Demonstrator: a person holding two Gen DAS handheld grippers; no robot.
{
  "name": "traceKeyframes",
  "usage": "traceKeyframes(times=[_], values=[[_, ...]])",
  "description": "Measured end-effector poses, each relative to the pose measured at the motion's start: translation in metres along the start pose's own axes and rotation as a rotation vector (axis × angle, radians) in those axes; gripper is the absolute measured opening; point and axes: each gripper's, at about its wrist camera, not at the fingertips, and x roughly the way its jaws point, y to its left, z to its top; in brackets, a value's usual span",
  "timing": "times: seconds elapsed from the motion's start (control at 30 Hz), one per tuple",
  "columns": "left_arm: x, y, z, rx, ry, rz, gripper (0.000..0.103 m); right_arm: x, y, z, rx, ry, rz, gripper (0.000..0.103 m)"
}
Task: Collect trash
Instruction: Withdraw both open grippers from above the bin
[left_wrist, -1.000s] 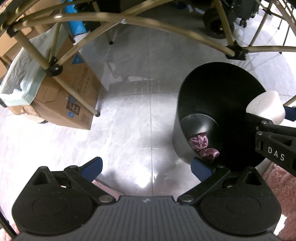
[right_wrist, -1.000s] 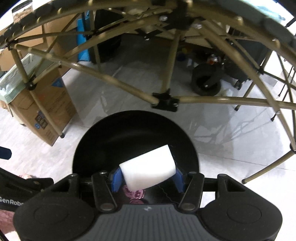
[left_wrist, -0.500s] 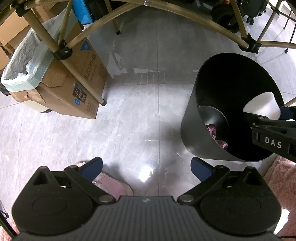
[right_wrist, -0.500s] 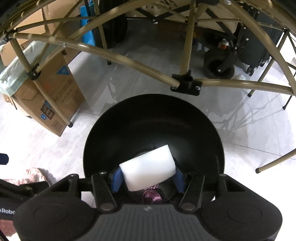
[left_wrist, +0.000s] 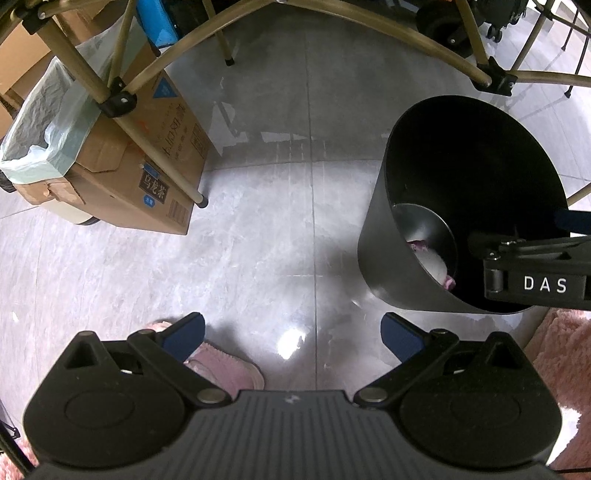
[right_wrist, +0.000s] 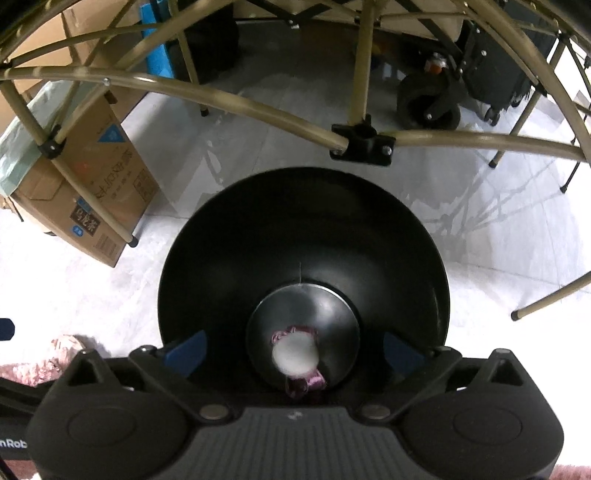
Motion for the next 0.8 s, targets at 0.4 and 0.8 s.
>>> traceKeyframes(times=[0.4, 0.8], values=[[-0.0004, -0.0024, 0.0002, 0.012, 0.001, -0.007, 0.103, -0.0004, -0.0023, -0.0043, 0.016, 0.034, 0.005, 0.103], [-0.0028, -0.0067, 0.0012, 0.021, -0.006, -0.012, 0.103, -0.0045, -0.0056, -0.0050, 0.020, 0.023, 0.001, 0.103]])
